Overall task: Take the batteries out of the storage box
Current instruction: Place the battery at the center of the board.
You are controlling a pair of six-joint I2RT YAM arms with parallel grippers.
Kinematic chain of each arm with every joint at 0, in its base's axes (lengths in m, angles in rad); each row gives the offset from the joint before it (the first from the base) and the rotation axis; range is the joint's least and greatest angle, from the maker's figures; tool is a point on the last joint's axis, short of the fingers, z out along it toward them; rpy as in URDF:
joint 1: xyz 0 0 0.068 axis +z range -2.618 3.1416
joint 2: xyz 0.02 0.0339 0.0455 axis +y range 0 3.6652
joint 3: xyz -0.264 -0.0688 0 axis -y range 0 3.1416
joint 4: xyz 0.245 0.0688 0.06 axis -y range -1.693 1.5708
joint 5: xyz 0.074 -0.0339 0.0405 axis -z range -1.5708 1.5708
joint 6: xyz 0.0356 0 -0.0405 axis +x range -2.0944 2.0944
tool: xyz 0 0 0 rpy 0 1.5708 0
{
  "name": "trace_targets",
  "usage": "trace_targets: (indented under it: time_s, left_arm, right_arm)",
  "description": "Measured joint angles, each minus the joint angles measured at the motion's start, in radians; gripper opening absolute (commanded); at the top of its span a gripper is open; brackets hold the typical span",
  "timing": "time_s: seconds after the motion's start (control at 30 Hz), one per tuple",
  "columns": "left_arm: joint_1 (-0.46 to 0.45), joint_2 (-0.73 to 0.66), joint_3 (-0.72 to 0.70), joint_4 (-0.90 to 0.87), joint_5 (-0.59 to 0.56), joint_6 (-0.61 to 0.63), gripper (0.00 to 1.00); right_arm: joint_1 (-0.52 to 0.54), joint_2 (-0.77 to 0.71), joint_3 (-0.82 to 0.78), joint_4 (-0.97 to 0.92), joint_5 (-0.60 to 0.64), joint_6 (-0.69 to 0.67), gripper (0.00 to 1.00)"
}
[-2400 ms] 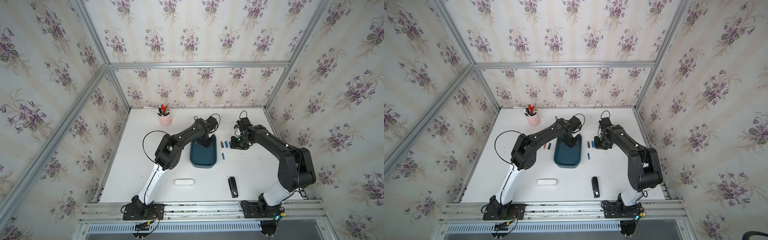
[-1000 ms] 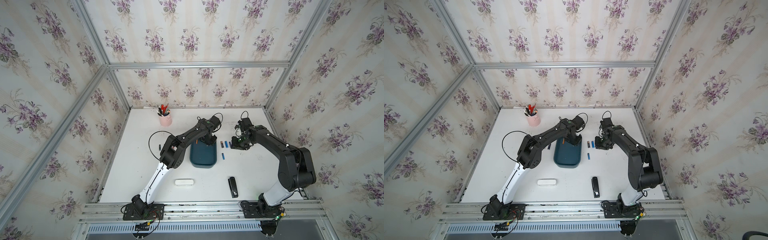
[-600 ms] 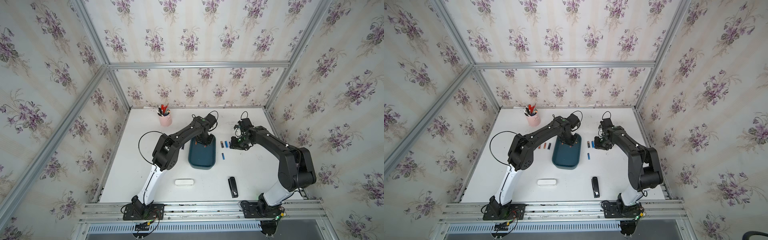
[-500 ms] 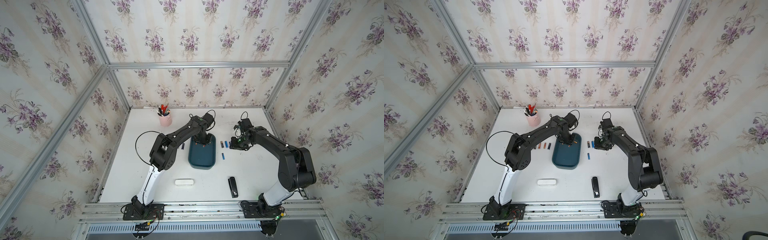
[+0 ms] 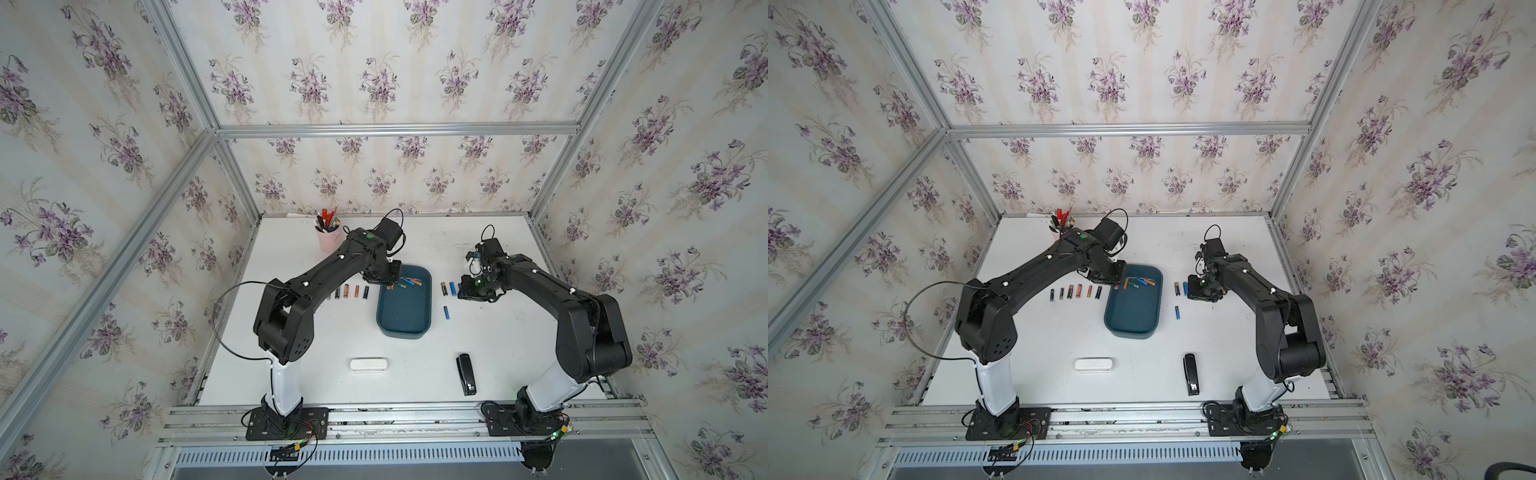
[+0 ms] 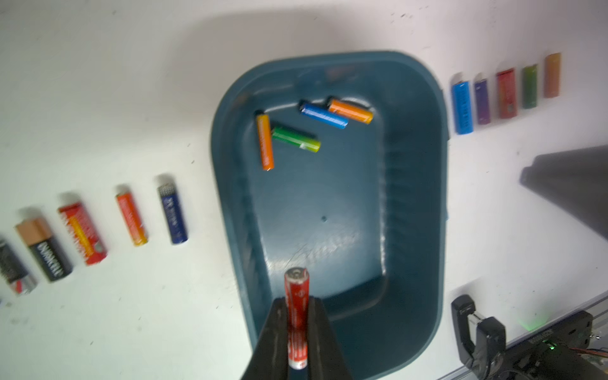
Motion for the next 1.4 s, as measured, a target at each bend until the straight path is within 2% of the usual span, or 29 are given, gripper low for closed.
trace_targets:
  time_s: [0.23, 0.47, 1.0, 1.4]
  left_arm:
    - [0.042, -0.142, -0.287, 0.045, -0.033, -0.051, 0.13]
    - [0.048, -0.105, -0.409, 0.133, -0.036, -0.085, 0.13]
    - [0.059, 0.007, -0.412, 0.217, -0.035, -0.099, 0.14]
    - [0.061, 0.005, -0.422, 0.222, -0.048, -0.101, 0.17]
  right_arm:
    - [0.000, 0.000, 0.006, 0.011, -0.016, -0.006, 0.30]
    - [0.000, 0.000, 0.007, 0.010, -0.018, -0.006, 0.29]
    - [0.000, 0.000, 0.006, 0.000, -0.018, -0.006, 0.29]
    - [0.002, 0.002, 0.008, -0.006, -0.018, -0.006, 0.29]
